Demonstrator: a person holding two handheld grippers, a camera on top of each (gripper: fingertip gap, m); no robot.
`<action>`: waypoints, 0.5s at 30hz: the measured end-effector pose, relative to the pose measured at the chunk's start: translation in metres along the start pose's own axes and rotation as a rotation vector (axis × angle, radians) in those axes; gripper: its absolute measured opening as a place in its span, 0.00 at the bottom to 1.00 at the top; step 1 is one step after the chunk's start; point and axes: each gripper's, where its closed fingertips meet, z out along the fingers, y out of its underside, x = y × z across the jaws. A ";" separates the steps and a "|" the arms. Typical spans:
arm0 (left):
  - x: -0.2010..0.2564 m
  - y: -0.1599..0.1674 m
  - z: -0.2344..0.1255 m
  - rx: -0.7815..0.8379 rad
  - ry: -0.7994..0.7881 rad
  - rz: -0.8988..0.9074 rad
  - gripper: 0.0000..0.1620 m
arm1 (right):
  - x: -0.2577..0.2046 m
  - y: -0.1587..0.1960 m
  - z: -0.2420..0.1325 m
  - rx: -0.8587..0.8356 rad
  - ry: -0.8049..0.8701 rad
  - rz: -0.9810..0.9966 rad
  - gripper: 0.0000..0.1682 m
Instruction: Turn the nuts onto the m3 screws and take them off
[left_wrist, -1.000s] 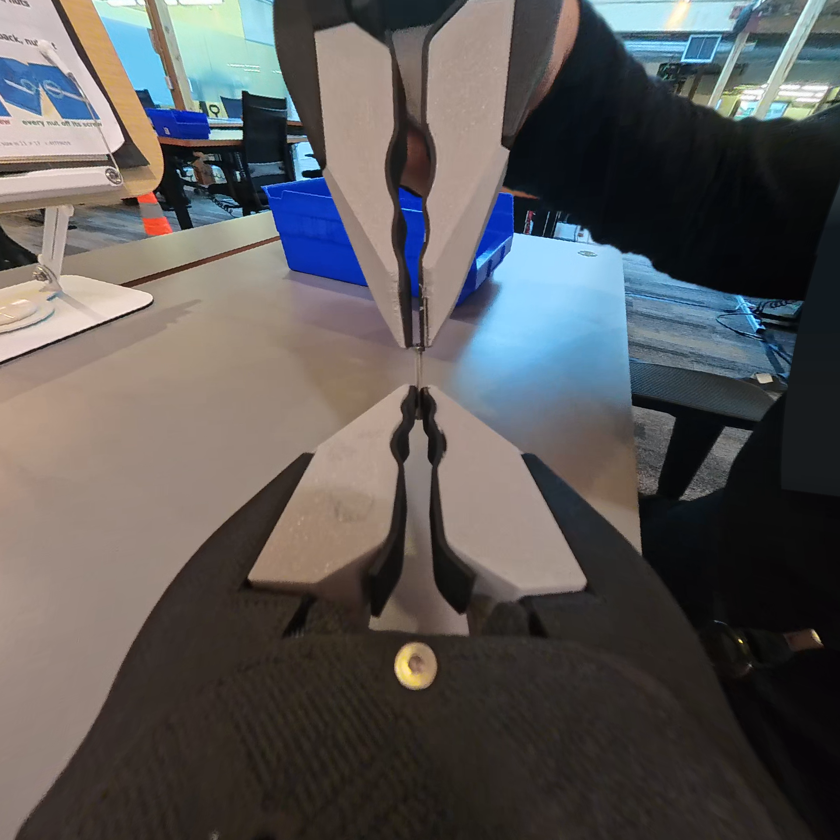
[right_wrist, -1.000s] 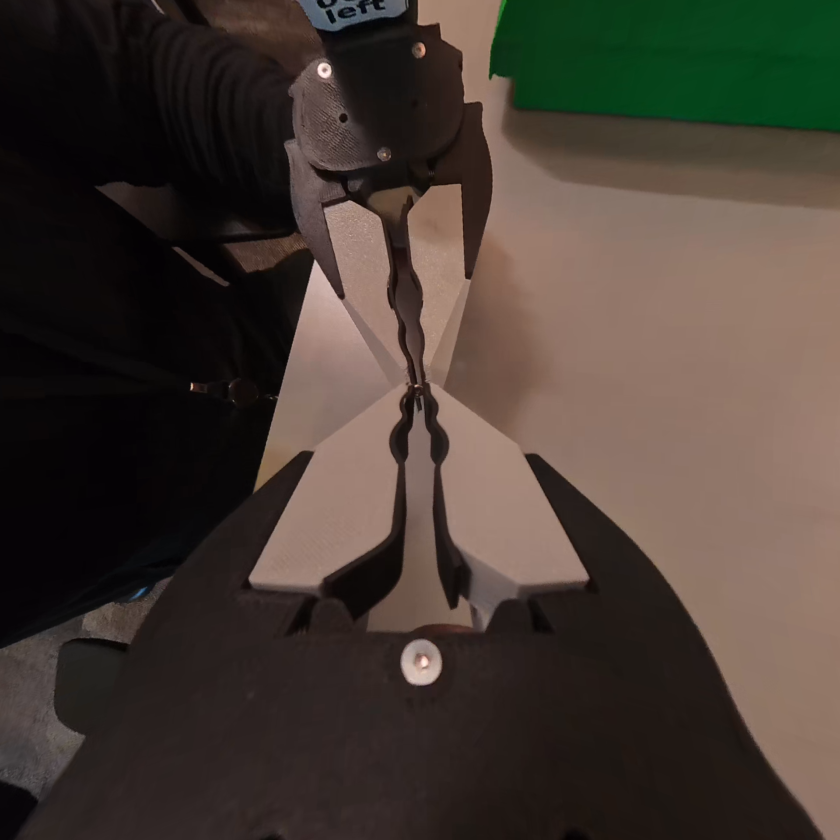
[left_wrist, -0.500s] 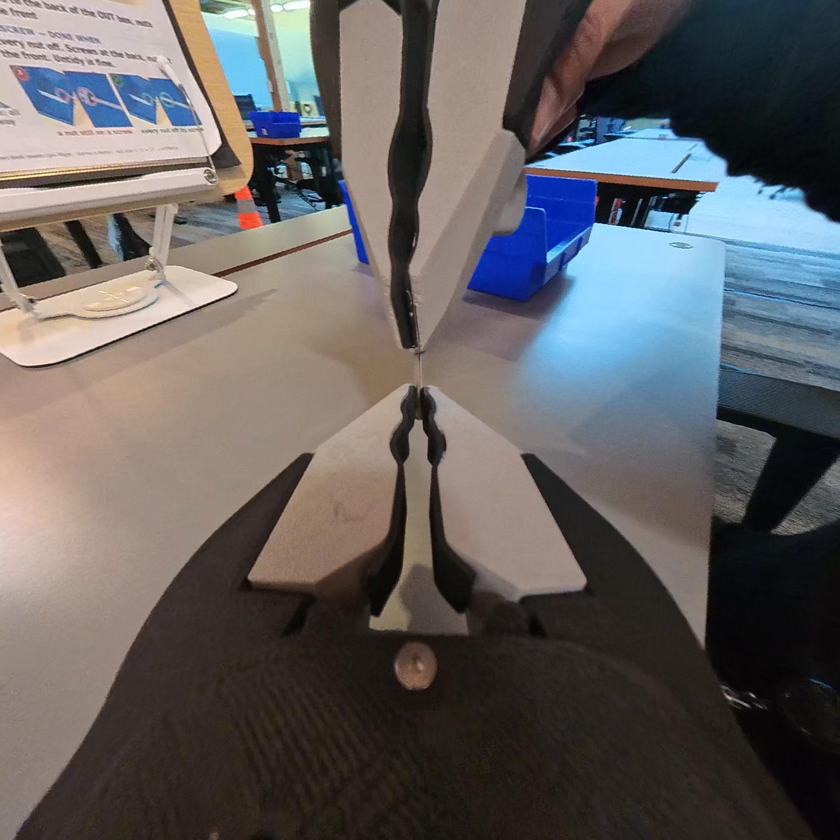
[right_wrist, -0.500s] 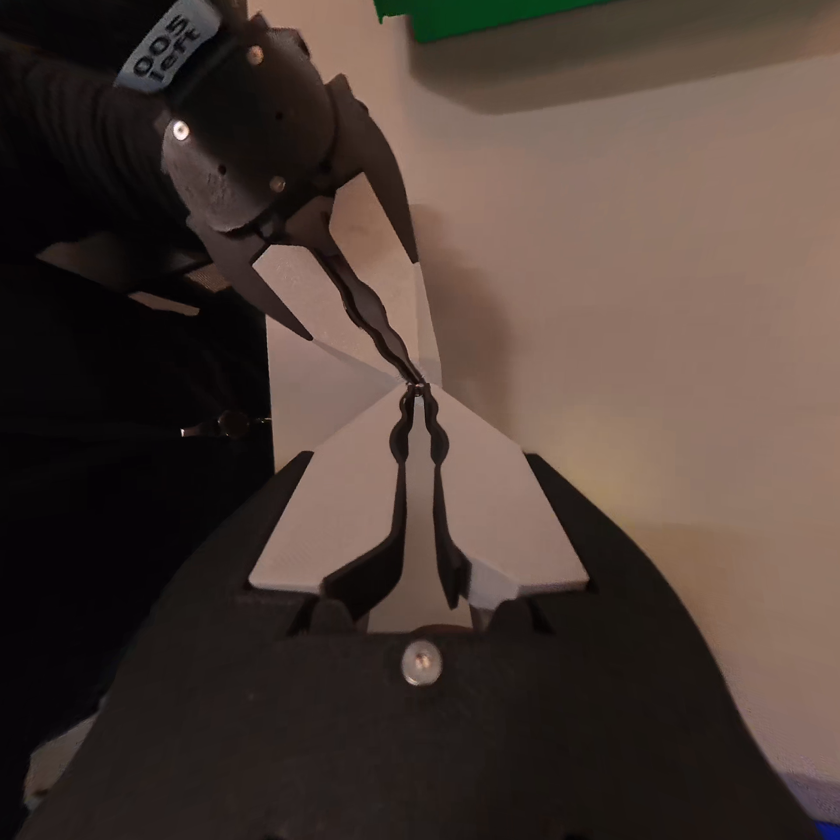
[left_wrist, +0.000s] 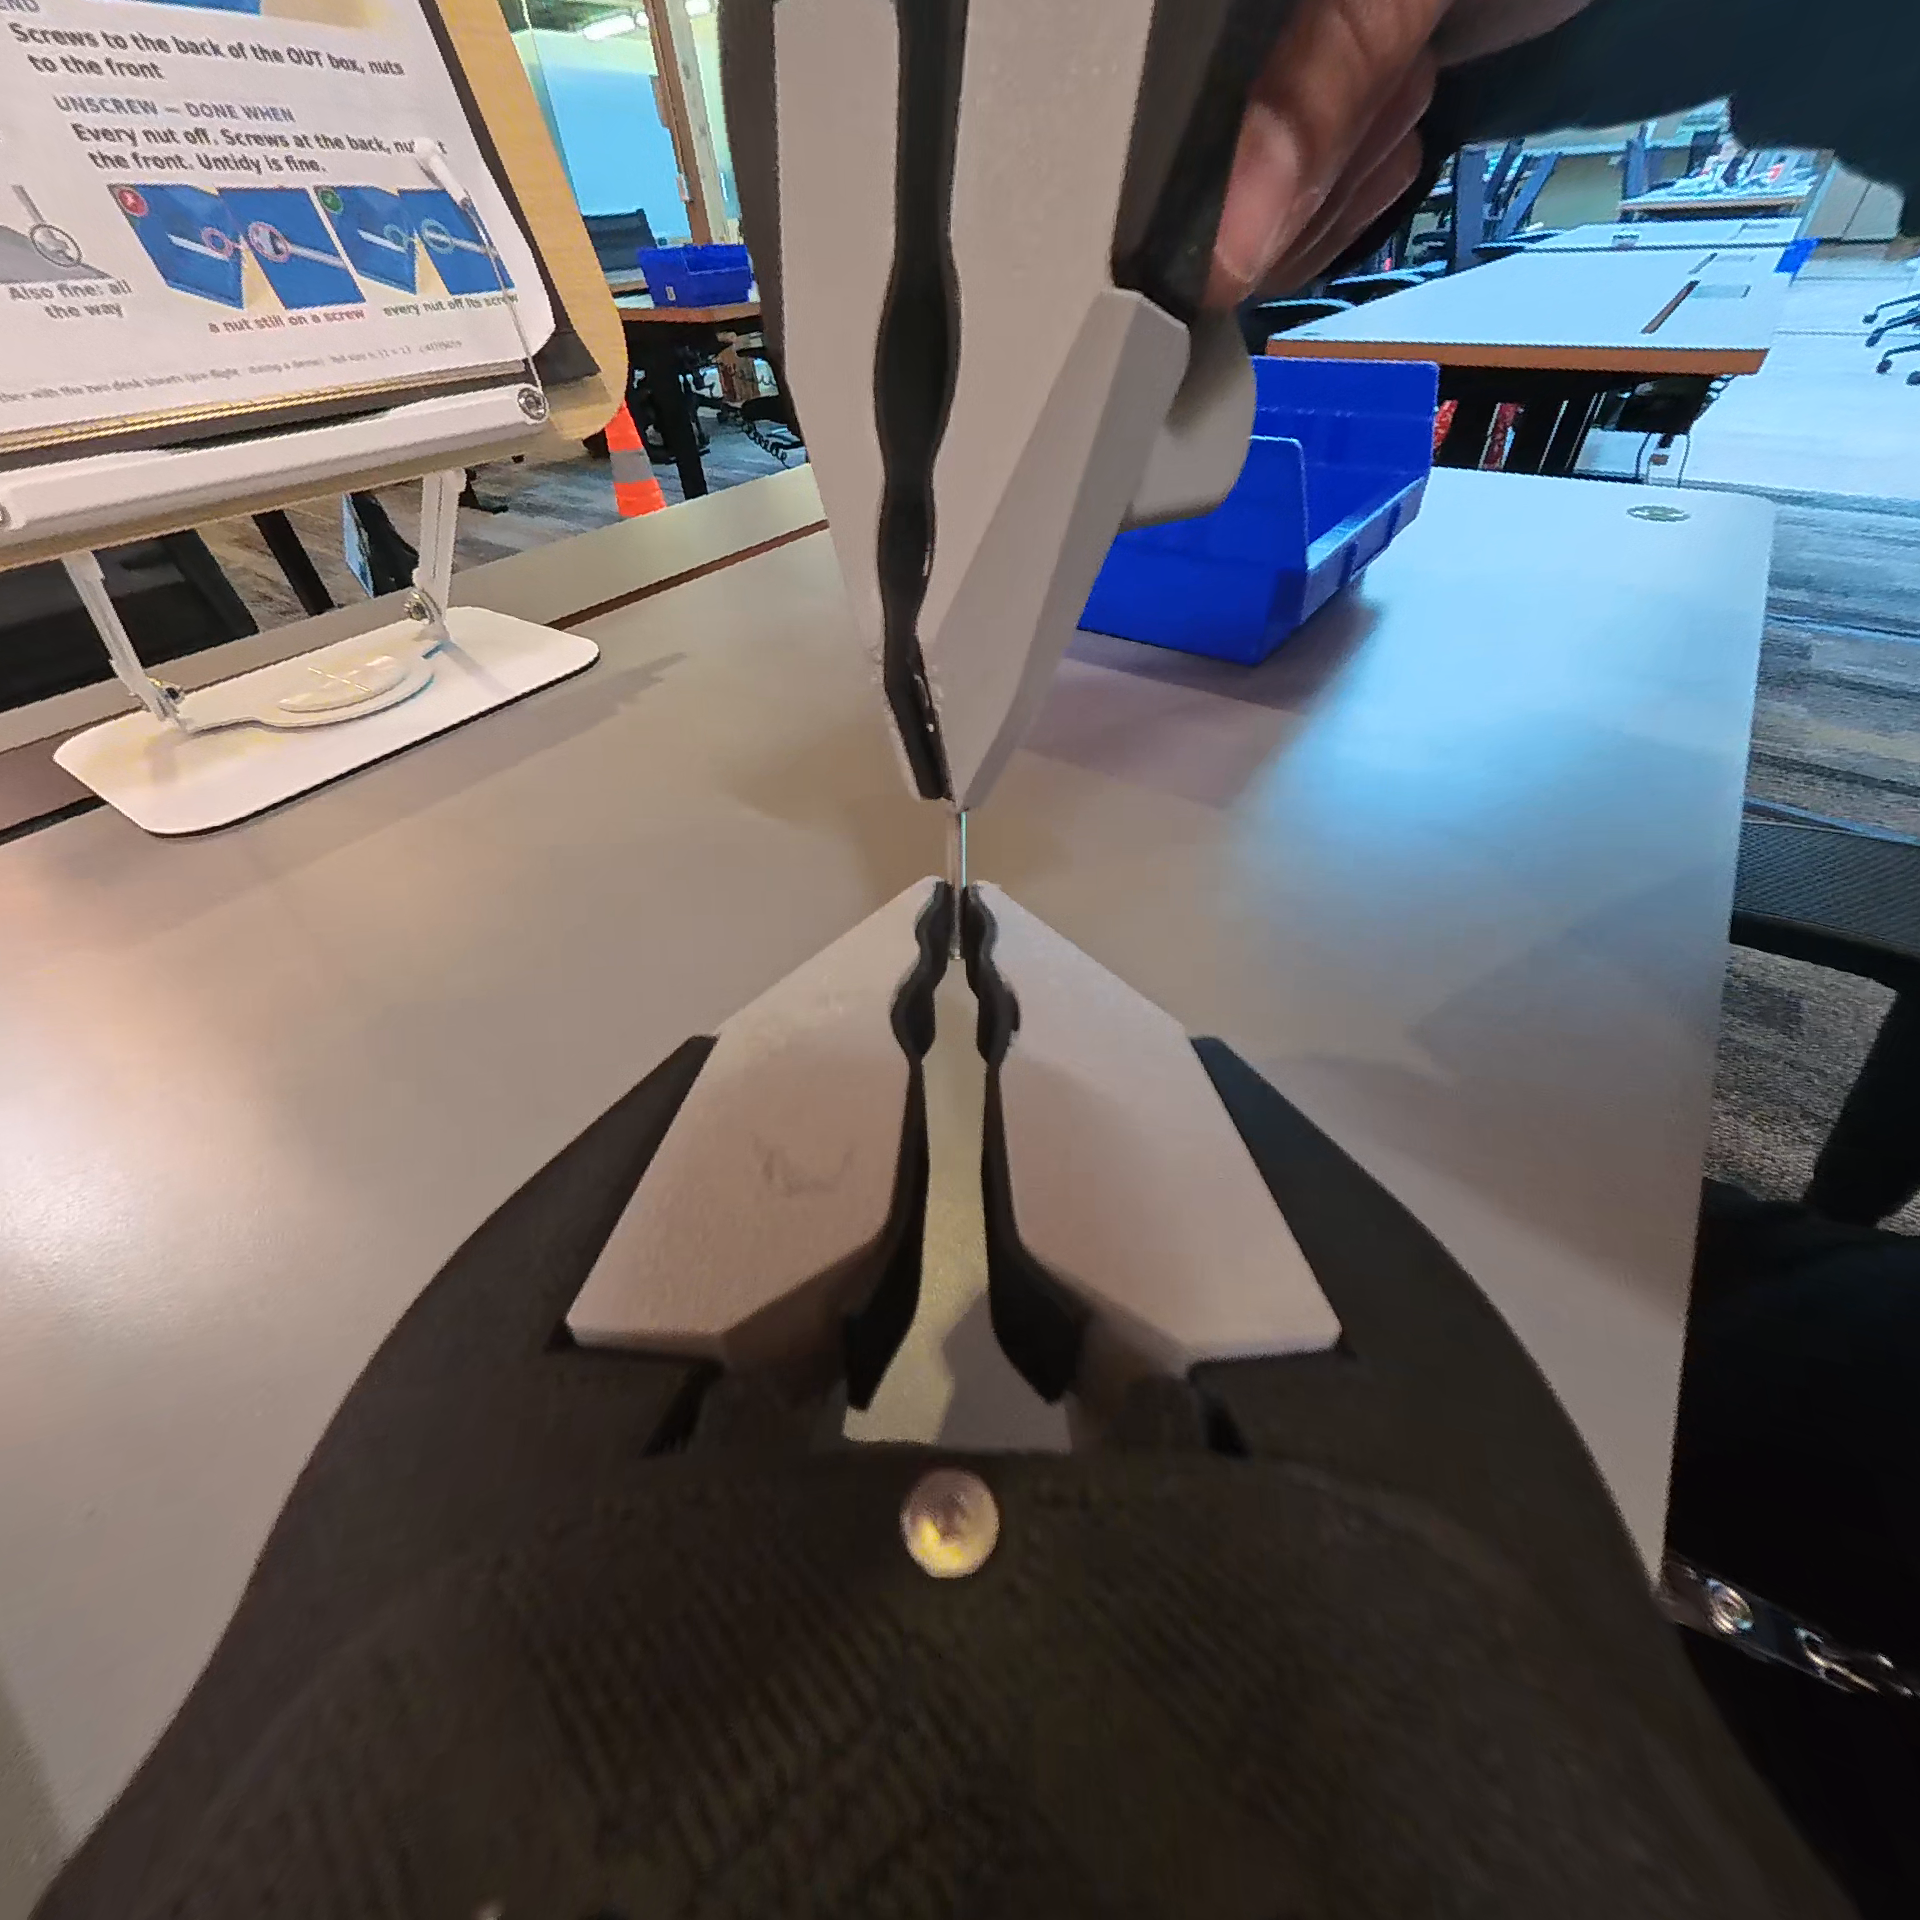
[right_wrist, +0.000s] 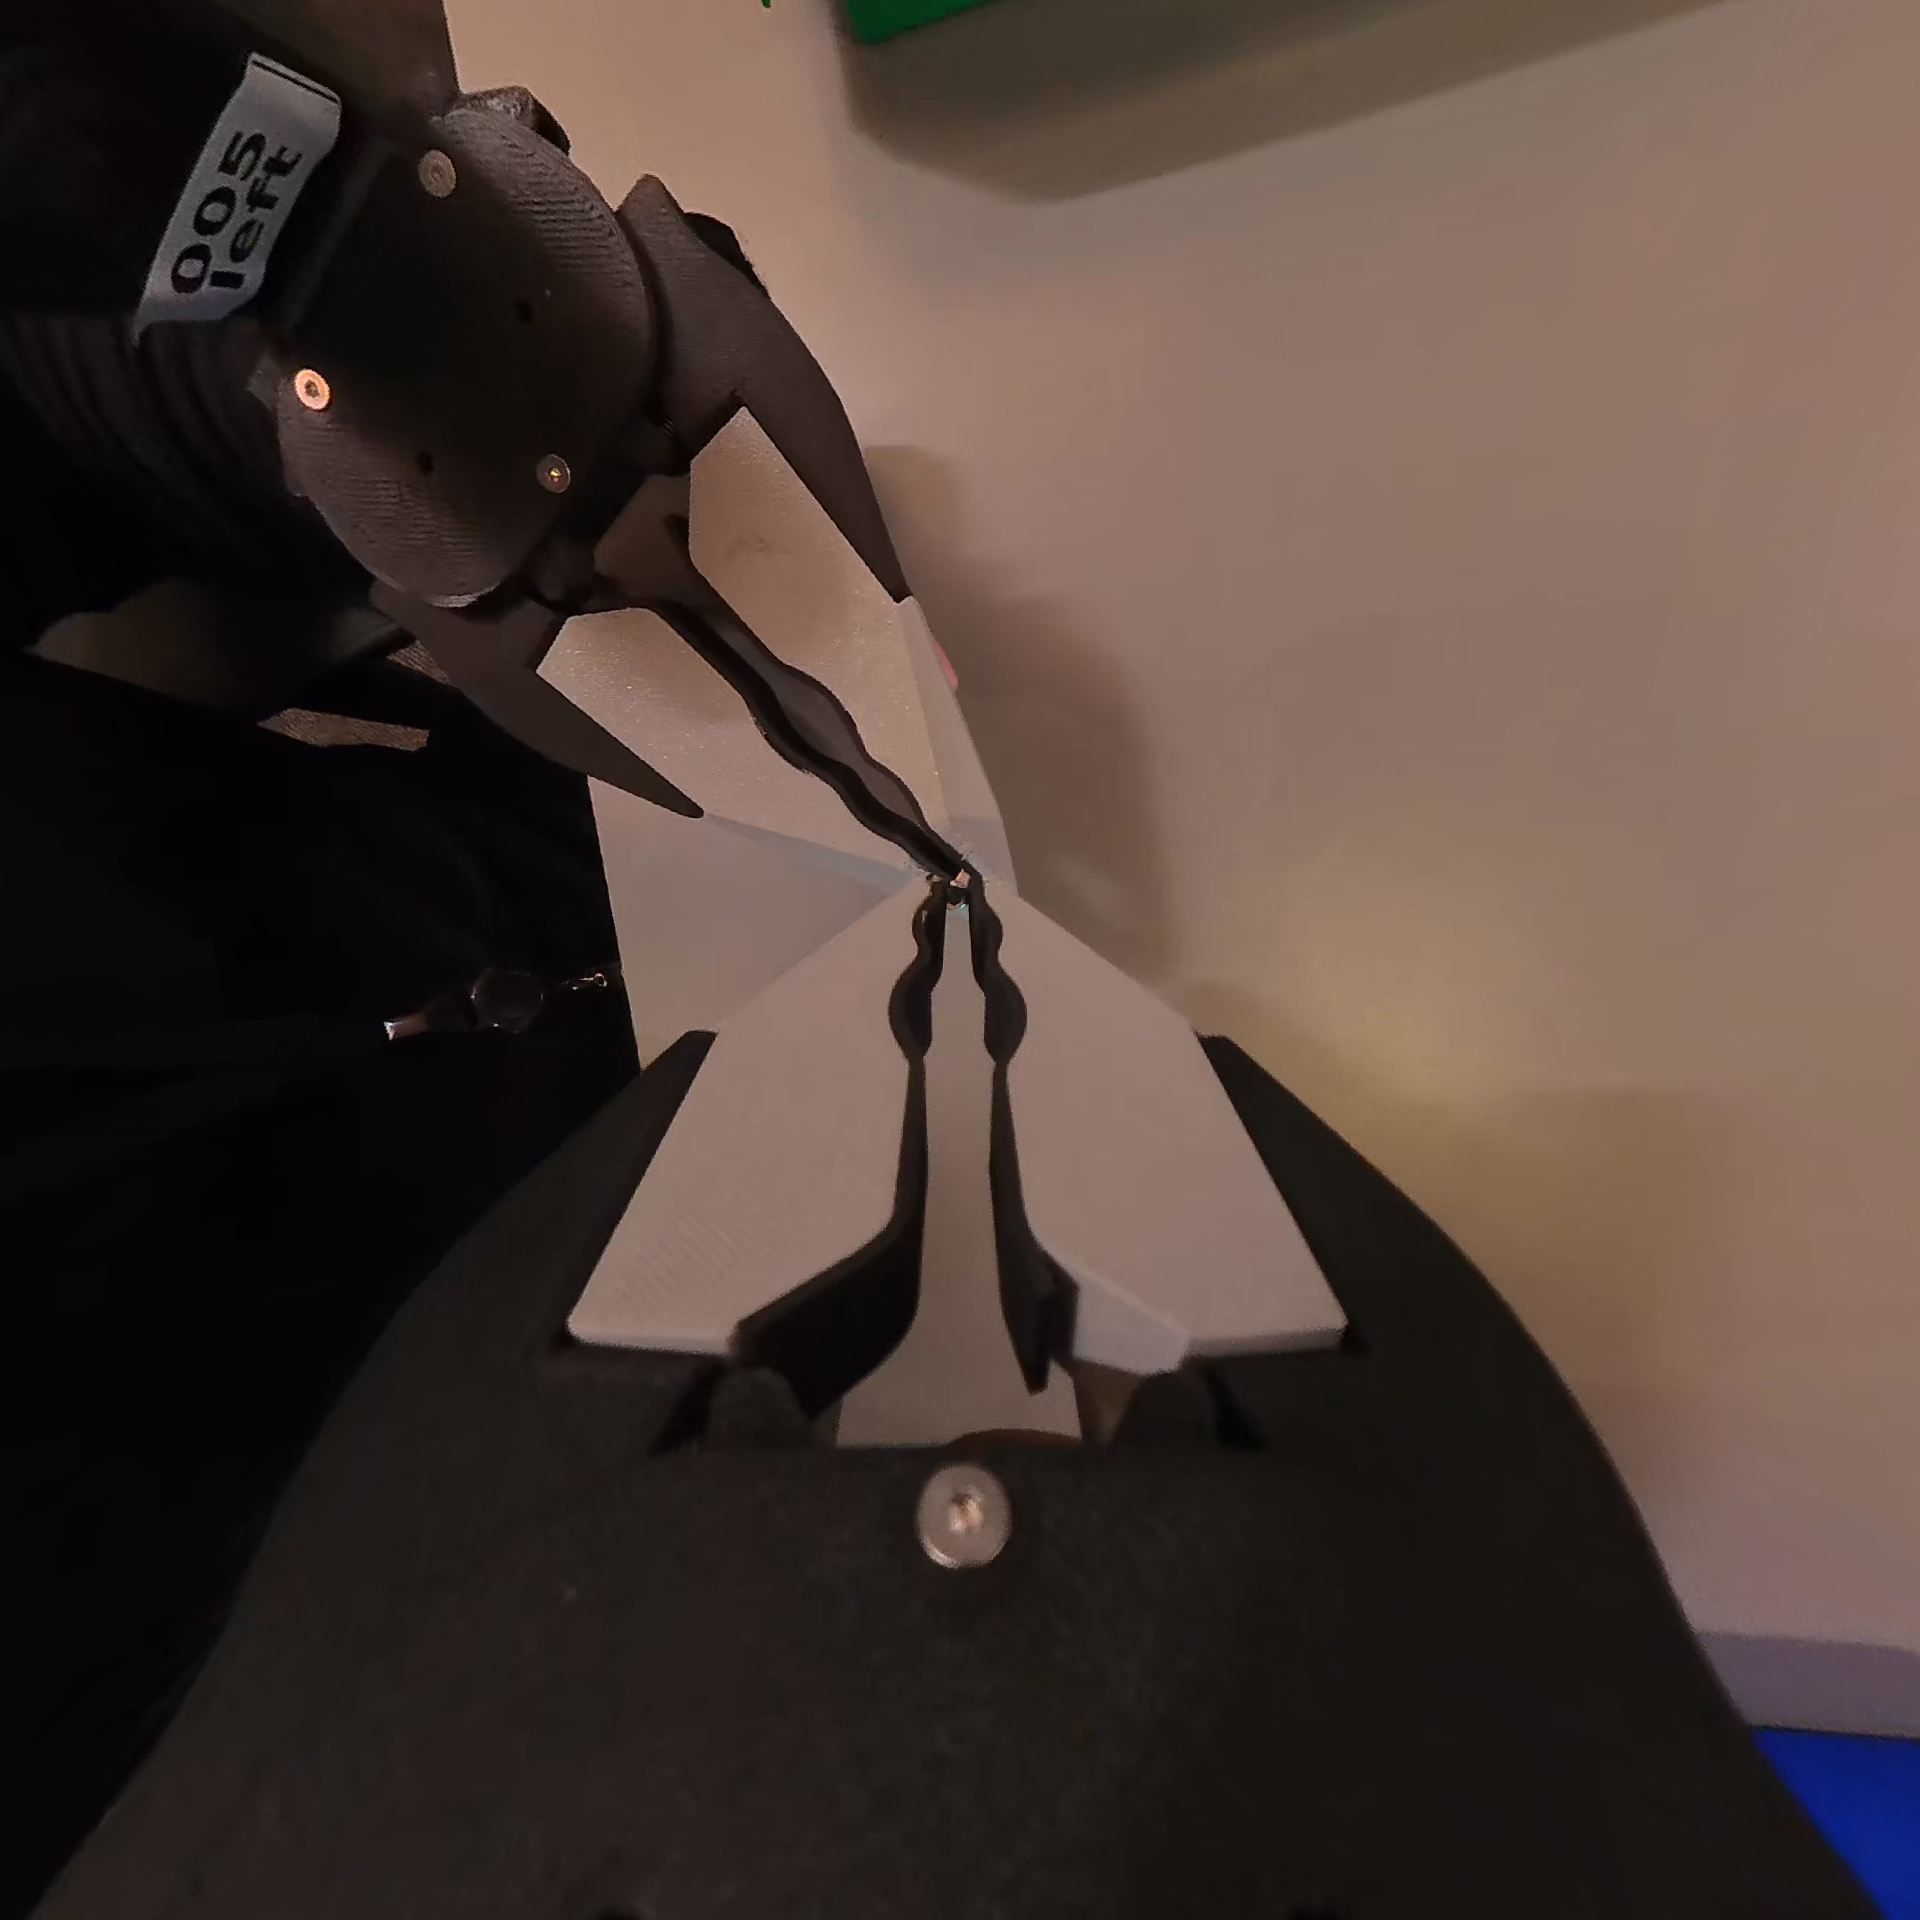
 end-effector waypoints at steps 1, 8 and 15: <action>0.000 0.000 0.000 0.002 -0.001 -0.002 0.00 | 0.000 -0.001 0.000 0.006 -0.001 0.000 0.01; -0.001 0.000 0.000 0.004 0.001 -0.010 0.00 | 0.001 -0.001 0.000 0.029 -0.014 0.002 0.01; -0.001 -0.001 -0.001 0.009 0.011 -0.028 0.00 | 0.001 -0.003 -0.001 0.067 -0.040 0.007 0.06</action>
